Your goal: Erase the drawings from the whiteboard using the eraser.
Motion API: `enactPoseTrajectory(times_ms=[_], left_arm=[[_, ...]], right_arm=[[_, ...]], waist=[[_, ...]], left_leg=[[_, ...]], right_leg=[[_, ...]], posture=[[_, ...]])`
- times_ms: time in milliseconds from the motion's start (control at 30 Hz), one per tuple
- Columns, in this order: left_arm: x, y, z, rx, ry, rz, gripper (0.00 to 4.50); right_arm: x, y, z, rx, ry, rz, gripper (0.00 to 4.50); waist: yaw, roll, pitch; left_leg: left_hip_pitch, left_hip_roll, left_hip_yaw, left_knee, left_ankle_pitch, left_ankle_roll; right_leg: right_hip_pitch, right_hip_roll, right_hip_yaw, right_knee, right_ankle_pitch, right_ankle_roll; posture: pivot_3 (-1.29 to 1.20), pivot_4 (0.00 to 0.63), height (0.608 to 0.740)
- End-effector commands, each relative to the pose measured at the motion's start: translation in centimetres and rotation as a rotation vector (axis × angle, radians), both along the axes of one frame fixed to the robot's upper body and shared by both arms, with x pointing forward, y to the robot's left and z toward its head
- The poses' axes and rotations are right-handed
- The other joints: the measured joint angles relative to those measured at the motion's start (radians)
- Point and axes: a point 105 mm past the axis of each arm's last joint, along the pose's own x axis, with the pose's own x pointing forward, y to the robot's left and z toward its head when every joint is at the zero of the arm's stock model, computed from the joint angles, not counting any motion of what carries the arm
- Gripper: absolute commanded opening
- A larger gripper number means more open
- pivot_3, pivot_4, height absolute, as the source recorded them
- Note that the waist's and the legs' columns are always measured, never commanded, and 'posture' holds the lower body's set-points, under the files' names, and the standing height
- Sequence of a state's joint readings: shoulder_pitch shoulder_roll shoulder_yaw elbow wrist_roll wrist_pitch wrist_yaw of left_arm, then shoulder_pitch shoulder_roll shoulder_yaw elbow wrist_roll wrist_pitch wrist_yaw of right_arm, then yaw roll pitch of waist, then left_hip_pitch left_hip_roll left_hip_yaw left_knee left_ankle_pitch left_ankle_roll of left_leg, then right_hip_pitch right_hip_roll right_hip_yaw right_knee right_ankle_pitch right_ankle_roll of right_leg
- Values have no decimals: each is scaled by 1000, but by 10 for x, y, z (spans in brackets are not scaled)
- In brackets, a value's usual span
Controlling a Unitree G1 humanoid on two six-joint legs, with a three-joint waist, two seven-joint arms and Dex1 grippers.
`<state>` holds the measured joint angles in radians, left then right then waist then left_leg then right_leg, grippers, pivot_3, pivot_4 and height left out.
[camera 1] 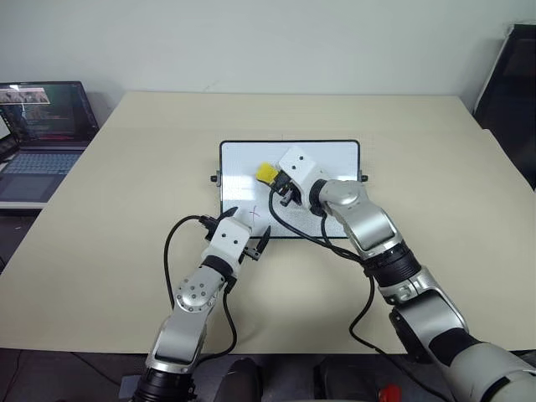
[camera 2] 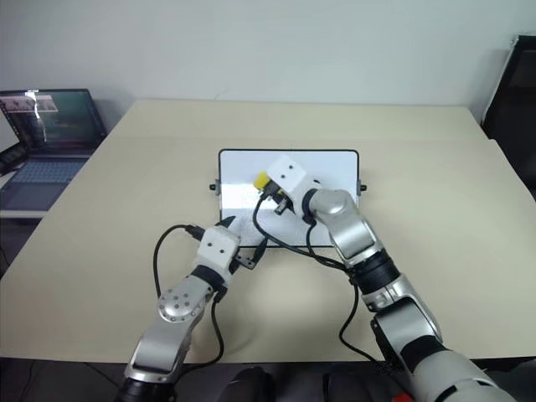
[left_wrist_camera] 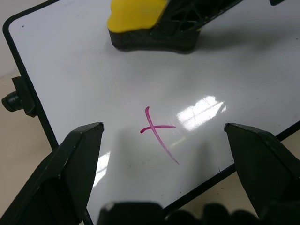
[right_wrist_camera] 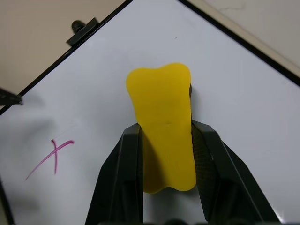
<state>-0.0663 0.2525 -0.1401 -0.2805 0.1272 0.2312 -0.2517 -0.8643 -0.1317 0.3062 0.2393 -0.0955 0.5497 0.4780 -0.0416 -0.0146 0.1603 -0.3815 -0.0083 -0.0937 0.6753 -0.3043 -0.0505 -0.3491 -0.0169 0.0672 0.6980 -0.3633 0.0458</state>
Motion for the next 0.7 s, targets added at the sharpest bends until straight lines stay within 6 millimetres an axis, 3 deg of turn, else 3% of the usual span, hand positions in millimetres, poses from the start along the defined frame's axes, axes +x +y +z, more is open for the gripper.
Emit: enactPoseTrajectory(times_ms=[33,267,433,700], left_arm=[[2,-2,13,-3,-56,-12,4500],[1,-4,12,-5,-54,-19,4500],[1,-1,12,-2,-54,-11,4500],[2,-5,13,-7,-55,-20,4500]], right_arm=[[12,-15,0,-1,-12,-81,1122],[6,-4,-9,-32,10,-24,1122],[-11,-9,-37,-130,115,56,1122],[-14,-17,-20,-50,71,19,1122]], waist=[[3,0,0],[3,0,0],[3,0,0],[9,0,0]], left_leg=[[0,0,0,0,0,0],[0,0,0,0,0,0],[0,0,0,0,0,0],[-1,0,-1,-1,0,0]], right_leg=[[0,0,0,0,0,0],[0,0,0,0,0,0],[0,0,0,-1,0,0],[3,0,-1,-1,0,0]], posture=[[0,150,740],[0,150,740],[0,150,740],[0,150,740]])
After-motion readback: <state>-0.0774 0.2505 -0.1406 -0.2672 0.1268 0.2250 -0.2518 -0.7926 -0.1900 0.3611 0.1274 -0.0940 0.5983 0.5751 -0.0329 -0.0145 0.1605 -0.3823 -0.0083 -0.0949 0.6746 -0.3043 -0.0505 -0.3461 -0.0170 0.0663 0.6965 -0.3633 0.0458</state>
